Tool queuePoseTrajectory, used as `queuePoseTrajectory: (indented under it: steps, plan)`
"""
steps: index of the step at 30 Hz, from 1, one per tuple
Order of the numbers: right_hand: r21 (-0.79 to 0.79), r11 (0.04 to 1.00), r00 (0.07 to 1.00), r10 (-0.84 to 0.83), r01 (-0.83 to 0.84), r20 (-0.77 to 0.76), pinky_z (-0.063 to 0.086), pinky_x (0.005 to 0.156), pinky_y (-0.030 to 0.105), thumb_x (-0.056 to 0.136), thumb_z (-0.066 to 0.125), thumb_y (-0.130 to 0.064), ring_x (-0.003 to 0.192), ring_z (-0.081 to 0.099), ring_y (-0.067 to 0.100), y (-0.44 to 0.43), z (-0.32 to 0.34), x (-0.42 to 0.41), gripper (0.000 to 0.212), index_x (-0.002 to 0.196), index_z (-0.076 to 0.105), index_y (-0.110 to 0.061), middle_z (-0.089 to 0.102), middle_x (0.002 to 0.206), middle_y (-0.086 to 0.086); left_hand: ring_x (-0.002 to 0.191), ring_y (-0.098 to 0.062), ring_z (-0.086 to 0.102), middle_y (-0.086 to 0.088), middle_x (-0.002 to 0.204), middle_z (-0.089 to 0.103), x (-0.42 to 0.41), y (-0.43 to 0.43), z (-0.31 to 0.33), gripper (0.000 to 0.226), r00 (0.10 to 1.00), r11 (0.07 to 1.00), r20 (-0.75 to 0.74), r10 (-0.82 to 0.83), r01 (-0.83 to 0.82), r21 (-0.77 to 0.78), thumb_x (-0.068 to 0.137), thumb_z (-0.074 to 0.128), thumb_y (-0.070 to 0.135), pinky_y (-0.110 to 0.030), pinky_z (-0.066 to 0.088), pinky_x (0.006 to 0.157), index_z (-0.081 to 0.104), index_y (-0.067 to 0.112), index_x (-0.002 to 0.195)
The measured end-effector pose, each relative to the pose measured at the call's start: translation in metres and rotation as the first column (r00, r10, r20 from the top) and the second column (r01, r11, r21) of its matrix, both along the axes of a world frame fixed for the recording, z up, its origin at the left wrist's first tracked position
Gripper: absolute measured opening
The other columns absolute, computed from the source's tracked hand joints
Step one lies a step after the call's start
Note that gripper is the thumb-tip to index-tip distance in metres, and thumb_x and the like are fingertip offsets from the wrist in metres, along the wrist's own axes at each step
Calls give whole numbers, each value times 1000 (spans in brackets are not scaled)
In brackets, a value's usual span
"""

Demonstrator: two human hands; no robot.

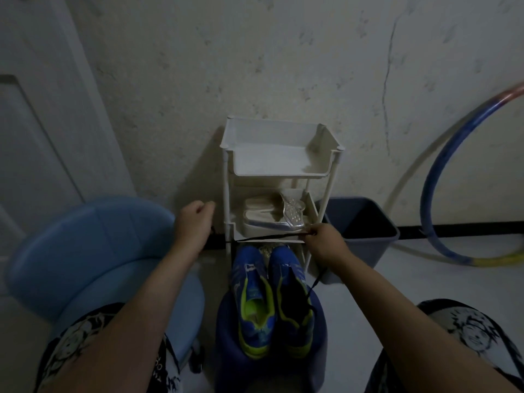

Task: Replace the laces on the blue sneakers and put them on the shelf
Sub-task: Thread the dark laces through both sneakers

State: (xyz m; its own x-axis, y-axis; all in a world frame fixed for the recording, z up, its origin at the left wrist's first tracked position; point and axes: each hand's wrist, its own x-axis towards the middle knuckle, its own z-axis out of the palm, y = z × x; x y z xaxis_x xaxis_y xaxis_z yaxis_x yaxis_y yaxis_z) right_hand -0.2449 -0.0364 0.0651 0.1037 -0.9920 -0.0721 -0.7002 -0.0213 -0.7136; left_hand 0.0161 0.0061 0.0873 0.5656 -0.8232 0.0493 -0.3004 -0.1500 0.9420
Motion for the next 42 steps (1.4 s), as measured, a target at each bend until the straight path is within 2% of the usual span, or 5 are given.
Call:
queuePoseTrajectory:
  steps: [9, 19, 27, 35, 42]
  plan:
    - [-57, 988, 881, 154, -143, 448, 45, 55, 8, 91, 67, -9, 59, 59, -6, 18, 26, 34, 8, 98, 65, -5, 63, 77, -1, 79, -7, 67, 3, 83, 73, -48, 25, -19, 24, 588, 556, -88, -804, 797, 236, 93, 64, 32, -17, 48, 75, 70, 19, 112]
    - [67, 993, 992, 94, -99, 85, 45, 62, 27, 93, 64, -22, 68, 56, 19, -2, -3, 17, 25, 91, 69, 2, 62, 76, 12, 37, -7, 32, 8, 52, 36, -2, 4, -5, 34, 626, 982, -764, -157, 15, -189, 98, 39, 21, -18, 34, 38, 39, 23, 64]
    - [157, 987, 991, 43, -24, -123, 54, 87, 41, 88, 61, -28, 91, 65, 29, -8, -14, 7, 24, 93, 72, -7, 70, 96, 11, 64, -20, 52, -6, 77, 56, 10, -5, -19, 29, 764, 904, -550, 338, -426, -38, 100, 33, 22, -31, 41, 59, 51, 18, 77]
    - [308, 892, 931, 254, -331, 264, 39, 56, 28, 101, 49, -35, 57, 44, 12, 15, 0, 29, 32, 83, 63, -12, 50, 67, 2, 103, -3, 51, 20, 120, 49, -40, 8, -28, 34, 869, 941, 365, -335, 323, 96, 91, 61, 38, -27, 47, 80, 54, 34, 124]
    - [347, 773, 843, 442, -531, 307, 45, 55, 20, 102, 49, -23, 60, 48, 10, 24, 2, 37, 24, 85, 61, -13, 54, 73, 2, 93, -9, 68, 5, 102, 72, -58, 3, -29, 17, 678, 688, 124, -724, 699, 196, 97, 56, 25, -34, 53, 91, 68, 30, 108]
